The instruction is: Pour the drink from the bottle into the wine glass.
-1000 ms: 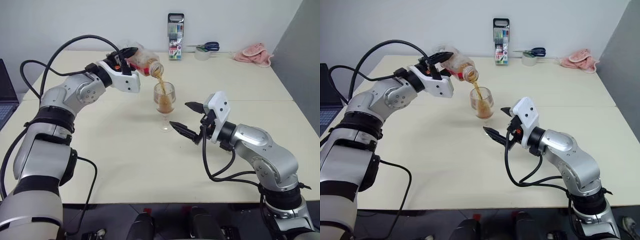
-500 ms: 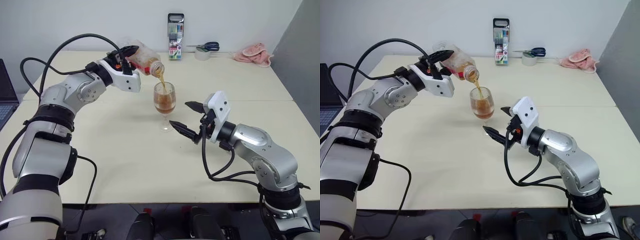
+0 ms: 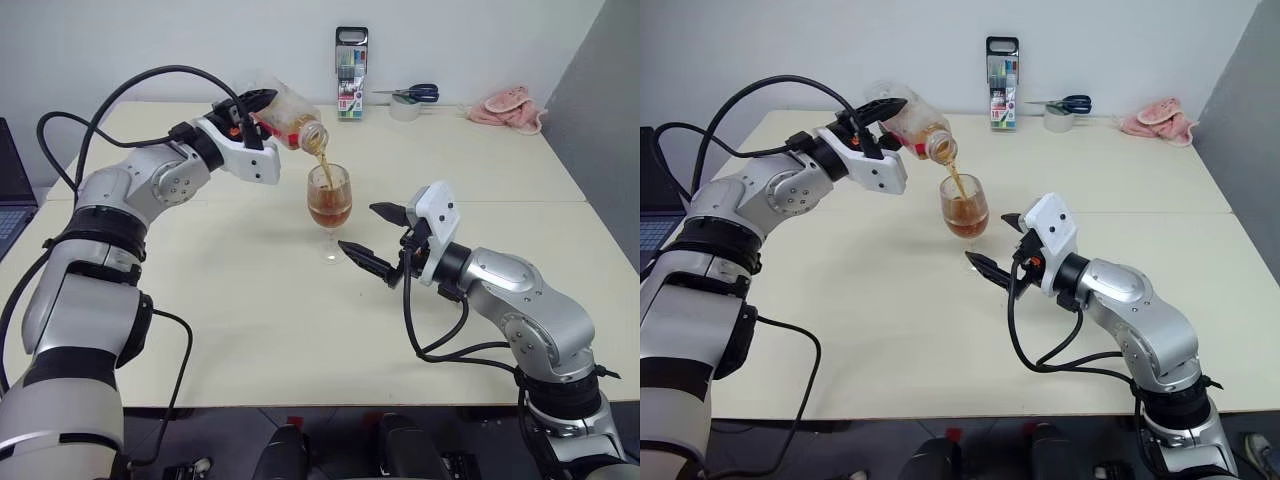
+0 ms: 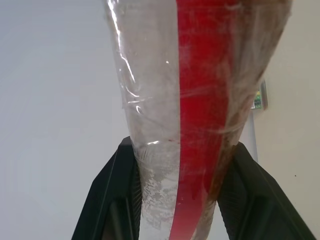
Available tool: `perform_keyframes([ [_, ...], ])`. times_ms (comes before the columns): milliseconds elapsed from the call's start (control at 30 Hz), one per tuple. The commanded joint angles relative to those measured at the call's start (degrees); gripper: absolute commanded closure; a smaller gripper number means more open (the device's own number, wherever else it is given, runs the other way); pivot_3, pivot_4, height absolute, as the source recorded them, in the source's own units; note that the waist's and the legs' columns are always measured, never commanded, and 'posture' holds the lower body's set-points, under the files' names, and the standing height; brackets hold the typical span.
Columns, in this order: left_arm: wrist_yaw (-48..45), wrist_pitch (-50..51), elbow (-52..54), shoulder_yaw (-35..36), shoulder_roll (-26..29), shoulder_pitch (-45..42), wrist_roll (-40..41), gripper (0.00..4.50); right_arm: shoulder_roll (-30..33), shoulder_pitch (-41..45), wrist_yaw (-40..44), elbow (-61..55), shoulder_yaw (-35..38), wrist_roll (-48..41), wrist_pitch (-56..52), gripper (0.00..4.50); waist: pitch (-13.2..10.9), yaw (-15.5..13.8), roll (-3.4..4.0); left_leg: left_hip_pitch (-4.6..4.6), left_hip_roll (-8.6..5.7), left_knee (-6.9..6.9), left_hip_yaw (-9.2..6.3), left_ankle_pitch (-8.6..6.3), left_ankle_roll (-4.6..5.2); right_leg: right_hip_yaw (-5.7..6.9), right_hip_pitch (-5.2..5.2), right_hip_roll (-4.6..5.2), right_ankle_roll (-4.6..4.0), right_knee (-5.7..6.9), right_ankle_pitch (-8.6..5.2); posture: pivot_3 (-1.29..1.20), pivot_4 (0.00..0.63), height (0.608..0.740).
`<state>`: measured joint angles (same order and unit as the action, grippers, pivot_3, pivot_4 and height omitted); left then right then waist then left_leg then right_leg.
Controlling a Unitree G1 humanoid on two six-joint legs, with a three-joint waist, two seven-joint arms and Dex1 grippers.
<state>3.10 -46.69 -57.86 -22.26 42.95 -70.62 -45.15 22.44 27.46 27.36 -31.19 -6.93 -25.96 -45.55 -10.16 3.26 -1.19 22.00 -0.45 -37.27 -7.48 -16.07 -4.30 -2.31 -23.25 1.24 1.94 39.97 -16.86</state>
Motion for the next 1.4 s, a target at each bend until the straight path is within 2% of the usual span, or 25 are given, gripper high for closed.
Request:
perform_keyframes([
  [33,0.81,-0.06,0.34,0.45,0.94,-2.86,0.66,2.86,-0.12,0.34,-0.23,-2.16,0.31,-0.35,0.5,0.0,0.0,0.0,0.0,0.0,0.0,0.0,0.0,0.0,0.0,0.0,0.0,0.0,0.0,0.0,0.0,0.0,0.15,0.74],
  [433,-4.84,1.22,2.52,2.72,-0.75,1.62,7.57,2.86,0.26,-0.14,1.1,-2.0,-1.33,1.95,5.58,0.0,0.0,0.05,0.0,-0.01,0.01,-0.01,0.01,0.01,-0.01,-0.01,0.0,0.0,0.0,0.01,0.0,0.0,0.15,0.74],
  [667,-13.36,6.52,8.99,7.76,-3.45,8.26,18.38,2.86,-0.64,0.25,3.14,-1.45,-2.49,3.25,11.66,0.0,0.0,0.06,0.0,0.05,0.0,-0.16,-0.02,0.05,-0.1,0.0,0.0,0.01,0.0,0.04,0.0,0.0,0.15,0.74],
  [867,-19.94,20.25,19.55,15.85,-6.53,17.06,31.03,2.86,1.73,1.32,8.44,-0.69,-3.74,2.81,13.0,0.0,0.0,0.09,0.01,0.09,0.01,-0.42,-0.03,0.05,-0.09,-0.01,0.0,0.01,0.0,0.13,0.0,0.0,0.15,0.74],
  [1033,-22.11,38.99,29.69,26.21,-10.03,24.37,44.52,2.86,4.6,4.01,11.93,0.77,-4.96,2.13,8.88,0.0,0.01,0.1,0.0,0.14,0.02,-0.58,-0.08,-0.01,0.01,0.01,0.01,0.0,0.0,0.23,0.0,0.0,0.15,0.74],
  [1133,-23.49,49.19,37.8,33.74,-11.99,33.15,54.49,2.86,3.28,8.1,11.26,2.03,-5.13,0.34,4.43,0.0,0.03,0.52,0.02,0.11,0.03,-0.6,-0.1,-0.01,0.0,0.0,0.01,0.0,0.0,0.27,0.0,0.0,0.15,0.74],
  [1300,-24.36,57.78,45.87,40.47,-13.92,43.27,63.24,2.86,1.33,11.7,10.22,3.8,-5.53,0.38,1.61,0.0,0.04,0.9,-0.02,0.08,0.06,-0.58,-0.23,0.04,-0.09,0.05,0.01,0.02,-0.01,0.34,0.01,0.0,0.15,0.74],
  [1400,-24.37,58.88,47.4,41.73,-14.18,46.58,64.49,2.86,0.87,12.23,10.2,4.35,-6.04,0.75,1.39,0.0,0.06,0.04,-0.06,0.12,0.02,-0.64,-0.22,0.02,-0.05,0.05,0.02,0.04,-0.01,0.32,0.01,0.0,0.15,0.74],
])
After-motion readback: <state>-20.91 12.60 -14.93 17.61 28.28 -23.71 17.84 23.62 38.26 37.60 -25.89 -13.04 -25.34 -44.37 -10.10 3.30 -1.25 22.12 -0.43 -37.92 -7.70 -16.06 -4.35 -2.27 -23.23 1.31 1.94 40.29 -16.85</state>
